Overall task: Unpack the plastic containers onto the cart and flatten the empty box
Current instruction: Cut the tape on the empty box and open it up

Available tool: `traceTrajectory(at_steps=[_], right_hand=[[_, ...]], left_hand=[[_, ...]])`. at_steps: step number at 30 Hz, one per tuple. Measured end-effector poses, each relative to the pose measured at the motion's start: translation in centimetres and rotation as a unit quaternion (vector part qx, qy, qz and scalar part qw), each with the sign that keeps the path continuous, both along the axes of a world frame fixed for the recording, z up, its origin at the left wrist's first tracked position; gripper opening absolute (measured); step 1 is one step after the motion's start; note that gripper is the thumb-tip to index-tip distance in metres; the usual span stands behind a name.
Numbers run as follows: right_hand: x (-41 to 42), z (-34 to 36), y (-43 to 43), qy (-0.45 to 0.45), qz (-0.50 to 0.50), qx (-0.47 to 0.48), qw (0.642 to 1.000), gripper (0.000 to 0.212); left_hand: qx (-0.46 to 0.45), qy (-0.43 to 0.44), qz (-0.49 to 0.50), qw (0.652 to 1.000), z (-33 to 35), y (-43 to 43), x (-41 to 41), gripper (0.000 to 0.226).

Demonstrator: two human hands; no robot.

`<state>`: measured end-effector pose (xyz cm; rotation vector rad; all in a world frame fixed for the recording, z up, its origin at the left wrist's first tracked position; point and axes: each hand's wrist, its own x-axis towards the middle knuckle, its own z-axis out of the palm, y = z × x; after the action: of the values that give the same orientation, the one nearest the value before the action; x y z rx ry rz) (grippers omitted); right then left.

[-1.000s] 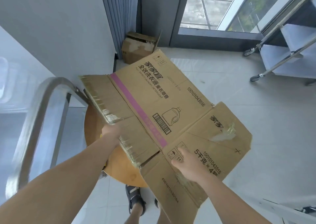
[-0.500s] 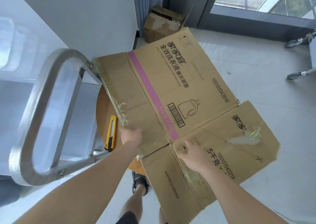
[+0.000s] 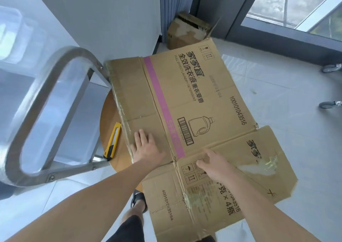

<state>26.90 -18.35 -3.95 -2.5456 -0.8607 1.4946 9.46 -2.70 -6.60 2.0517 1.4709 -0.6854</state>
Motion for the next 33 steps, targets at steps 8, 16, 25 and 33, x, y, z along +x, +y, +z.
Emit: traceTrajectory(at_steps=[8, 16, 25, 33], right_hand=[[14.6, -2.4, -0.3, -0.113, -0.016, 0.061, 0.992, 0.079], [21.6, -5.0, 1.2, -0.094, -0.077, 0.099, 0.988, 0.091], [23.6, -7.1, 1.3, -0.017, -0.096, 0.028, 0.995, 0.121], [20.3, -7.2, -1.1, -0.161, -0.003, 0.052, 0.986, 0.108]], left_hand=[[-0.013, 0.046, 0.16, 0.986, -1.0, -1.9, 5.4, 0.099], [0.023, 0.058, 0.218, 0.974, -2.9, -2.8, 8.4, 0.114], [-0.008, 0.09, 0.146, 0.985, -3.0, -2.5, 6.8, 0.128], [0.029, 0.059, 0.043, 0.997, -2.6, -4.6, 6.3, 0.112]])
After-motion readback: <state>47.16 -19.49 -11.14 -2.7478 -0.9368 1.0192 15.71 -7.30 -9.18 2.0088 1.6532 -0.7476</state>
